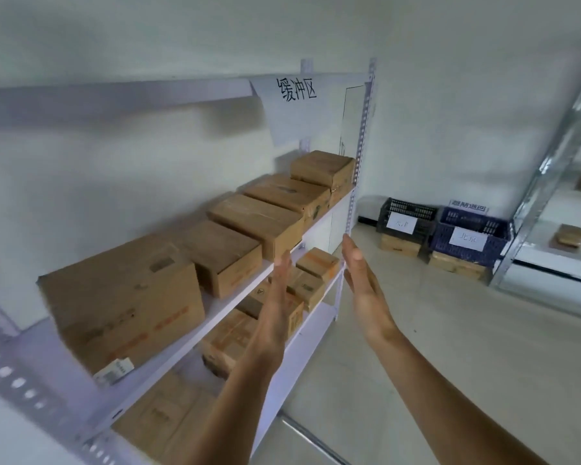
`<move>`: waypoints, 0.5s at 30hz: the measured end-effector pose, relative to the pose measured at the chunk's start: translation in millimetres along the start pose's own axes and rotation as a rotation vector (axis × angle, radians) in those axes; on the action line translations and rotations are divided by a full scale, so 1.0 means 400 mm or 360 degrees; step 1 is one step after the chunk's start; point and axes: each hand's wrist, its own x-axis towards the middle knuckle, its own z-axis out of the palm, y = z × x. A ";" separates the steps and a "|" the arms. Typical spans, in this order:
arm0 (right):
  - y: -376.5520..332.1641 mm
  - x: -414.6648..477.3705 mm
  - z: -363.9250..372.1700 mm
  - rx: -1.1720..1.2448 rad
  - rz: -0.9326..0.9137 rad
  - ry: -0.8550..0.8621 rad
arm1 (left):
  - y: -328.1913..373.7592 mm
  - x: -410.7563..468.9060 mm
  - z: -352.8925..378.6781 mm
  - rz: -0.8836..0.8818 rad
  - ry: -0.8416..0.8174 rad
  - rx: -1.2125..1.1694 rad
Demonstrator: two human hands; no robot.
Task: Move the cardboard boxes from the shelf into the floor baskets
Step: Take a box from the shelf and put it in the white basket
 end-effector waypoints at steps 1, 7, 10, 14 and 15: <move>0.005 0.038 -0.021 0.0002 0.0002 0.0014 | -0.006 0.043 0.011 0.0008 -0.0005 -0.0002; 0.068 0.265 -0.161 0.0026 0.0009 0.0045 | -0.021 0.288 0.094 -0.0135 0.0095 -0.0102; 0.111 0.382 -0.240 0.0031 0.0018 0.0010 | -0.032 0.422 0.148 -0.0152 0.0142 0.0007; 0.165 0.577 -0.384 0.0065 0.0033 -0.0065 | -0.044 0.622 0.261 -0.0157 0.0290 0.0105; 0.173 0.616 -0.412 0.0061 0.0036 -0.0098 | -0.047 0.656 0.282 -0.0157 0.0328 0.0084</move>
